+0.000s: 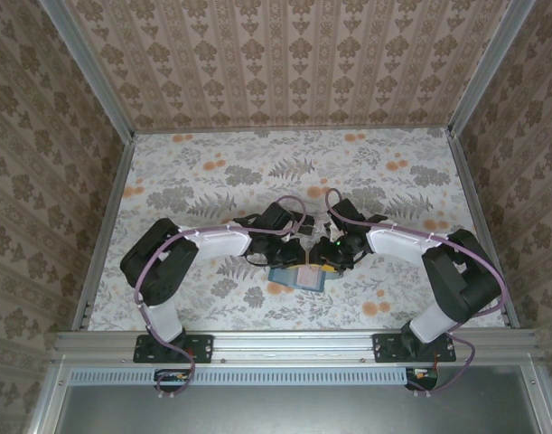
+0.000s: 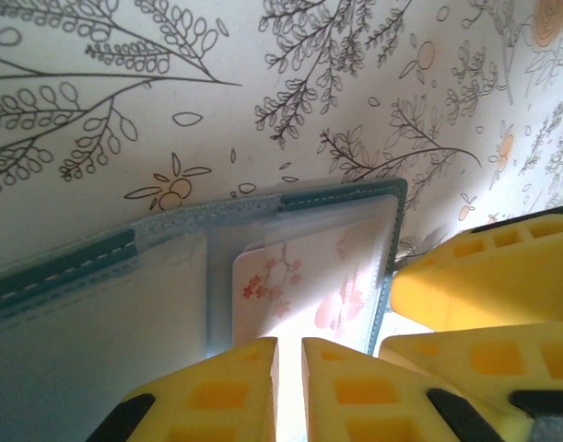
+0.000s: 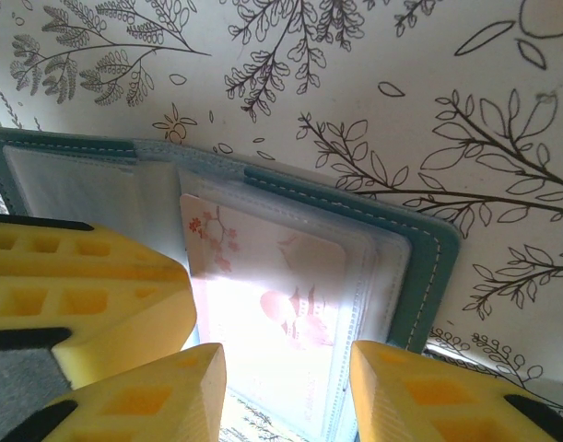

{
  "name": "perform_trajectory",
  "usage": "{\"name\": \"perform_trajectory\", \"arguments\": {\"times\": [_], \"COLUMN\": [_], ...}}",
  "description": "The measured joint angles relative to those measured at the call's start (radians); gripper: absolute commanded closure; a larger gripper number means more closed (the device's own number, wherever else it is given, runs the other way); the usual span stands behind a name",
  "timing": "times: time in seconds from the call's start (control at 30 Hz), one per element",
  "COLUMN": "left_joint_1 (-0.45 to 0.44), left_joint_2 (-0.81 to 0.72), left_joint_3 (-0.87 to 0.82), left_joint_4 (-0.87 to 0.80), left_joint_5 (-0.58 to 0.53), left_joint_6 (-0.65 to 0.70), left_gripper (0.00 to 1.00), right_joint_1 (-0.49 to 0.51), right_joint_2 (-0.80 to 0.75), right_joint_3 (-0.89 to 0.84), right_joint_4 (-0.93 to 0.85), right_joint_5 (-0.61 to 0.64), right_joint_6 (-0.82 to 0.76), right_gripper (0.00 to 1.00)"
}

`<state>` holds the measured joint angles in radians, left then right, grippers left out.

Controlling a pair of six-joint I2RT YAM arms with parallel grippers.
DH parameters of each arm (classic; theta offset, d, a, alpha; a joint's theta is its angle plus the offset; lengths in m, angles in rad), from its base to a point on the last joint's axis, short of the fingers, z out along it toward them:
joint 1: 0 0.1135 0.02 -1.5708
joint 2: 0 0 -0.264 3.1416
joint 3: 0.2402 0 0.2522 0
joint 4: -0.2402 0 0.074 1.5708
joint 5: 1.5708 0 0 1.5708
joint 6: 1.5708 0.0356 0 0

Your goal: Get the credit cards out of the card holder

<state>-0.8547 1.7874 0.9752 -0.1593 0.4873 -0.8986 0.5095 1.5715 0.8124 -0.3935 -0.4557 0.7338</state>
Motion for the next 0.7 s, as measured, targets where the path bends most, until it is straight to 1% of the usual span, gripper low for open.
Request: {"name": "perform_trajectory", "arguments": {"times": [0.27, 0.5, 0.7], "left_joint_1": [0.0, 0.0, 0.0], "left_joint_2": [0.018, 0.018, 0.018], "left_joint_3": [0.0, 0.001, 0.001], "left_joint_4": [-0.016, -0.03, -0.035], "left_joint_5": [-0.002, -0.002, -0.002], "left_joint_6": [0.002, 0.01, 0.013], "left_gripper": [0.85, 0.85, 0.85], "right_joint_1": [0.0, 0.0, -0.001], "right_joint_2": [0.0, 0.013, 0.018], "right_joint_3": [-0.003, -0.04, -0.044], "right_joint_4": [0.004, 0.078, 0.096], "right_joint_5": [-0.001, -0.035, -0.046], "right_joint_6": [0.008, 0.044, 0.056], "right_gripper": [0.58, 0.57, 0.58]}}
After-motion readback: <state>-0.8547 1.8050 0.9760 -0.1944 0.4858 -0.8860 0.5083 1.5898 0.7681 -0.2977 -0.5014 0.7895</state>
